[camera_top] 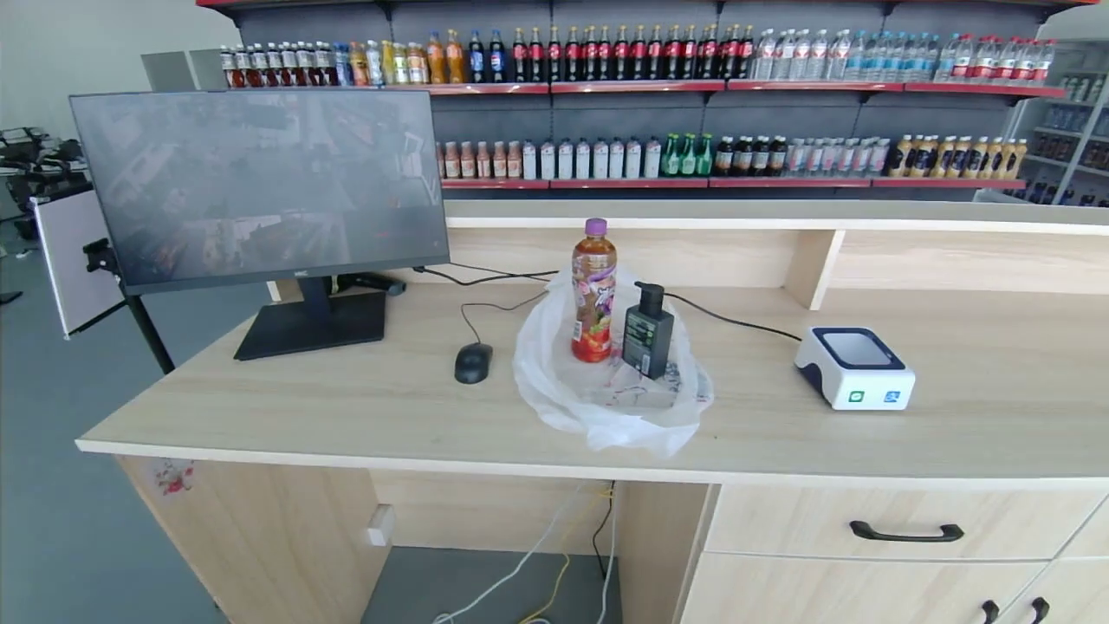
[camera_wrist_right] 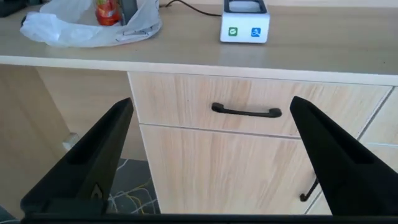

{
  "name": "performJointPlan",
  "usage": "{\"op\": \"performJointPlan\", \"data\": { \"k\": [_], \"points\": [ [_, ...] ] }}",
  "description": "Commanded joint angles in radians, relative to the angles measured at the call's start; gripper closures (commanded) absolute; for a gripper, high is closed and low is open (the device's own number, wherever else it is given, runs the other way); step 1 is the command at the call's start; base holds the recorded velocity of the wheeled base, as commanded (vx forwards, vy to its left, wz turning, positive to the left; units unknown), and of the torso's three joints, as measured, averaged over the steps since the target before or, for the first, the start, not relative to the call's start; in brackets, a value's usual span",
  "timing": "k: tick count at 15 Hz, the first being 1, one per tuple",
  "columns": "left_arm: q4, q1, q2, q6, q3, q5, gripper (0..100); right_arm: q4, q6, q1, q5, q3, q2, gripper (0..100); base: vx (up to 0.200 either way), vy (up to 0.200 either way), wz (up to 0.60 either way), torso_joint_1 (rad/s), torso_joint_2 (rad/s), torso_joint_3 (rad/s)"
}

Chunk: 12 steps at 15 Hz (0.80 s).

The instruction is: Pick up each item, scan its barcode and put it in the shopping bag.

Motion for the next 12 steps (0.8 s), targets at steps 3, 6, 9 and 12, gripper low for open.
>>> {"op": "performJointPlan", "data": {
  "k": [3, 6, 9, 12],
  "points": [
    [-0.001, -0.001, 0.0, 0.003, 0.0, -0.002, 100, 0.0, 0.001, 0.001, 0.0, 0.001, 0.002, 0, 0.0, -0.133, 0.0, 0.005, 0.0, 0.0],
    [-0.001, -0.001, 0.0, 0.003, 0.0, -0.002, 100, 0.0, 0.001, 0.001, 0.0, 0.001, 0.002, 0, 0.0, -0.2, 0.0, 0.002, 0.0, -0.001],
    [-0.001, 0.0, 0.0, 0.001, 0.0, -0.002, 100, 0.0, -0.001, 0.001, 0.0, 0.001, 0.002, 0, 0.0, -0.2, 0.0, 0.001, 0.0, -0.001],
    [0.001, 0.0, 0.0, 0.001, 0.0, -0.001, 100, 0.0, -0.004, 0.001, 0.0, 0.001, 0.002, 0, 0.0, -0.2, 0.0, -0.001, 0.0, 0.005]
  ]
}}
